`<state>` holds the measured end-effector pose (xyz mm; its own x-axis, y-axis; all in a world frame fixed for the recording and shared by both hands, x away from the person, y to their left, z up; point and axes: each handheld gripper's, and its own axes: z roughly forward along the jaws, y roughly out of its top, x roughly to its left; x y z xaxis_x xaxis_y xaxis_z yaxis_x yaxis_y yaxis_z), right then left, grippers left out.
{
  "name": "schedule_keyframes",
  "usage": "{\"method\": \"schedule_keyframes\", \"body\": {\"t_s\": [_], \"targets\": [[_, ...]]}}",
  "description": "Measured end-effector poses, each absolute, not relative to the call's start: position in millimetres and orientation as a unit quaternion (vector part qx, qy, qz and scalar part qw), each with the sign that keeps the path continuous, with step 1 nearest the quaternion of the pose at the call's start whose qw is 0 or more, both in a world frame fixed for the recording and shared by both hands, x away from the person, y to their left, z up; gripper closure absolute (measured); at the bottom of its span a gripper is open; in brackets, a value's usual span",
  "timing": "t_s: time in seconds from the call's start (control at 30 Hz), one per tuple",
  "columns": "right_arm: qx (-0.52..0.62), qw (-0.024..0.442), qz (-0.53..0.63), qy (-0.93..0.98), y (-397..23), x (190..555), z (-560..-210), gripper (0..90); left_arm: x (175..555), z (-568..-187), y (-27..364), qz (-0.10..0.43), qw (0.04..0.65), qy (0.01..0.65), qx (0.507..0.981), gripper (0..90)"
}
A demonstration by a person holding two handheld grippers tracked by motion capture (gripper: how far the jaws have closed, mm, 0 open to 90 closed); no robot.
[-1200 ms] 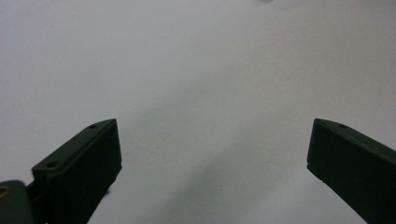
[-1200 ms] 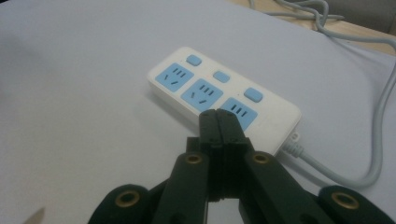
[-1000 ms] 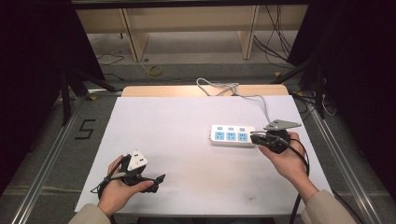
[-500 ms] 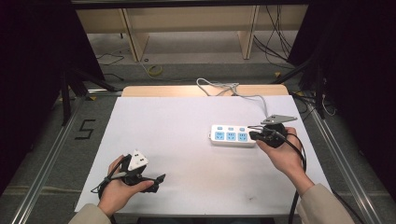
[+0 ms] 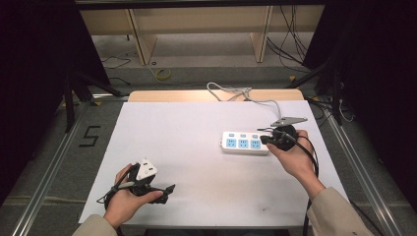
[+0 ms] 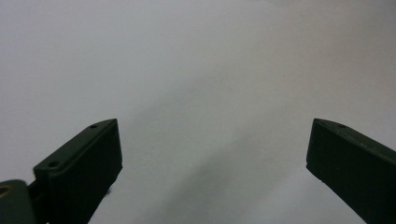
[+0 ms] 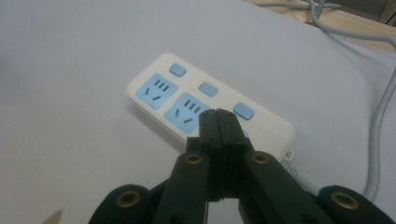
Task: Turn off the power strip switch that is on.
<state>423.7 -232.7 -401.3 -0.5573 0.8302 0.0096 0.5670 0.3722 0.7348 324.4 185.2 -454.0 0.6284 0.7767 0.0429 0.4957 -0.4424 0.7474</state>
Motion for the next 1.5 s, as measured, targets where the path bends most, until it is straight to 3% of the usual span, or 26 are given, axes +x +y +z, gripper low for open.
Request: {"method": "schedule_keyframes", "body": {"t_s": [1.5], "targets": [[0.437, 0.165, 0.317, 0.826, -196.2, 468.3, -404.6, 90.0, 325.4, -454.6, 183.9, 0.192, 0.363, 0.383, 0.827, 3.3]]}}
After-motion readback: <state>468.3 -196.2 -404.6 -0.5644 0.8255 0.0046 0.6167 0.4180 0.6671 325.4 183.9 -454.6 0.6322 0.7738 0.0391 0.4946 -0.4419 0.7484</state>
